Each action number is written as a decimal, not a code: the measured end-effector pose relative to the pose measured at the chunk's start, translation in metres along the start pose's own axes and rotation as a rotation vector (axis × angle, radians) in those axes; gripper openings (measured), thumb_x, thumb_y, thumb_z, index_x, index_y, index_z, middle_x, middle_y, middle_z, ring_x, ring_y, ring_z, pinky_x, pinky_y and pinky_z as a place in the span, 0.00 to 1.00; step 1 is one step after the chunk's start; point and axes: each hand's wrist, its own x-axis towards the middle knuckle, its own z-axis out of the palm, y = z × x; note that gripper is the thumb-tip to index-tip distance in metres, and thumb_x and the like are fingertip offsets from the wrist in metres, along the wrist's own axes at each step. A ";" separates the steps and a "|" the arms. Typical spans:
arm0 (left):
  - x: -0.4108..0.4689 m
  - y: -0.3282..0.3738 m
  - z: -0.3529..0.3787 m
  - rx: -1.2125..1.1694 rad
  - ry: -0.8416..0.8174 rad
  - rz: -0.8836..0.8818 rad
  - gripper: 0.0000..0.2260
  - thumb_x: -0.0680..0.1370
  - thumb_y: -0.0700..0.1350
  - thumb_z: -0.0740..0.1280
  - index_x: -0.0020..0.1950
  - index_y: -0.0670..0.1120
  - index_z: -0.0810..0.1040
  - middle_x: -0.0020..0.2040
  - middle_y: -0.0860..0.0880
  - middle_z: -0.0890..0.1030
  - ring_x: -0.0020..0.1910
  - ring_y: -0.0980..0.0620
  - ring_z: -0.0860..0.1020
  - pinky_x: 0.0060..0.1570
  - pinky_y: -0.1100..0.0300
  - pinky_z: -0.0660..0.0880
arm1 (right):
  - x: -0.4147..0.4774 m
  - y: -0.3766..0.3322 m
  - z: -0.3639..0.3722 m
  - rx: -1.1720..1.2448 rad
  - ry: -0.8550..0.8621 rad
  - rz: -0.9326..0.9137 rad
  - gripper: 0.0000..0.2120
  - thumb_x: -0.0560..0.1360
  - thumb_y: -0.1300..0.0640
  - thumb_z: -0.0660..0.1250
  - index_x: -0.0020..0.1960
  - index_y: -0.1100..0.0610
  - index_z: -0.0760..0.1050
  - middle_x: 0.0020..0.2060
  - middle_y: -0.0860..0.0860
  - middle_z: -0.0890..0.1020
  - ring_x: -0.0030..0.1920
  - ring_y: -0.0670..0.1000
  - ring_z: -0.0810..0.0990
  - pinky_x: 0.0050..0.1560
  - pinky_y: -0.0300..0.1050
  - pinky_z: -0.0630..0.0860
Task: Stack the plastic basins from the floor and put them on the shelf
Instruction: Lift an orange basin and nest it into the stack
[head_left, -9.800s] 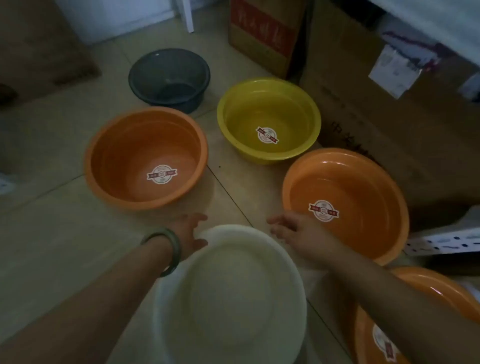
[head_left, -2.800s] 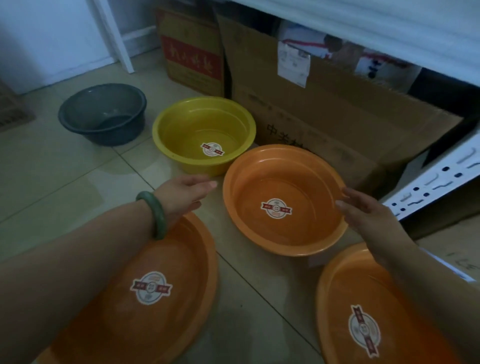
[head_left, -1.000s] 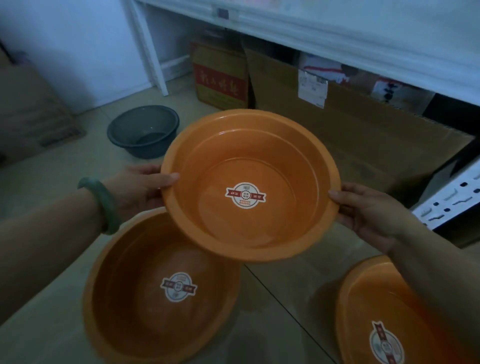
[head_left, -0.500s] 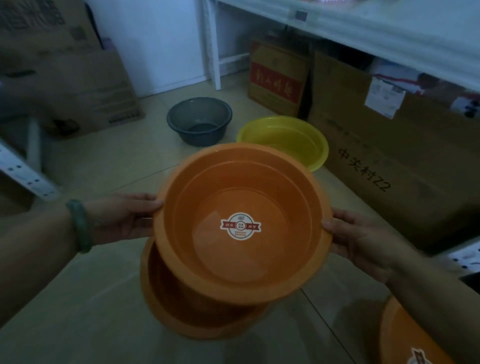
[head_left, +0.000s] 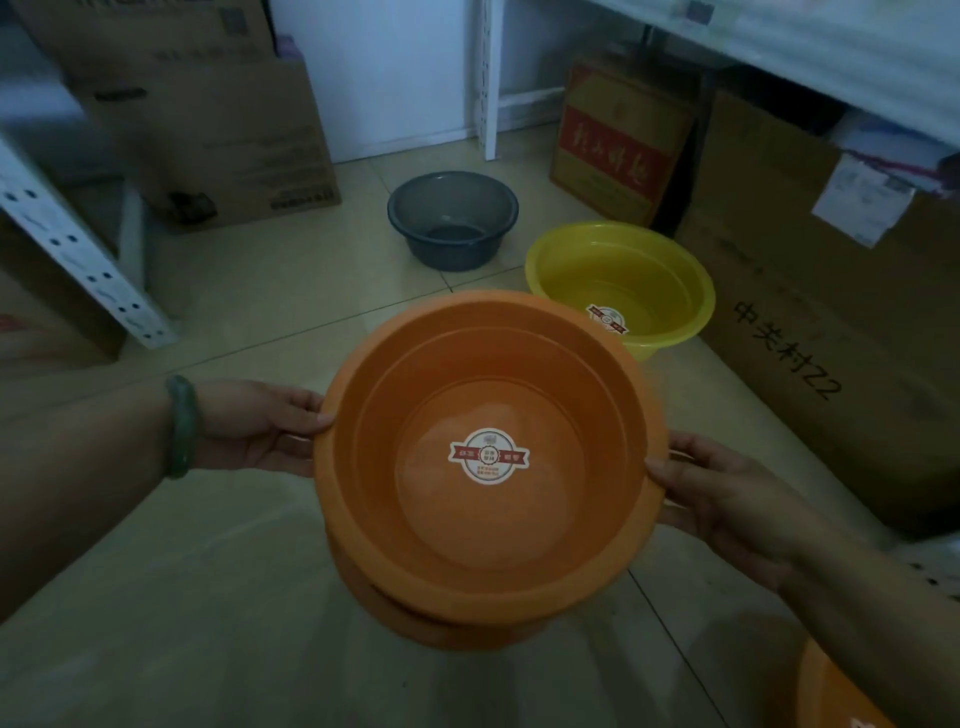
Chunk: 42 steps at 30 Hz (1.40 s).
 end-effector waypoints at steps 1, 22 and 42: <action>-0.001 -0.001 -0.001 0.011 0.002 -0.002 0.36 0.43 0.42 0.84 0.49 0.38 0.76 0.40 0.40 0.84 0.37 0.45 0.85 0.35 0.55 0.81 | 0.001 0.001 0.002 -0.004 0.004 0.004 0.51 0.36 0.50 0.85 0.57 0.63 0.76 0.42 0.57 0.86 0.39 0.53 0.86 0.37 0.46 0.82; 0.034 -0.032 0.013 0.528 0.462 -0.098 0.14 0.74 0.43 0.68 0.58 0.41 0.76 0.43 0.43 0.83 0.40 0.47 0.83 0.40 0.57 0.82 | 0.013 0.045 0.010 -0.373 0.266 0.057 0.16 0.71 0.66 0.71 0.58 0.61 0.78 0.44 0.54 0.84 0.43 0.51 0.84 0.35 0.36 0.80; 0.062 -0.038 0.048 0.731 0.603 -0.034 0.18 0.75 0.46 0.67 0.65 0.46 0.75 0.38 0.48 0.83 0.33 0.52 0.82 0.39 0.60 0.80 | 0.020 0.058 -0.007 -0.206 0.303 0.199 0.24 0.73 0.68 0.68 0.67 0.58 0.70 0.47 0.62 0.85 0.43 0.57 0.86 0.38 0.46 0.82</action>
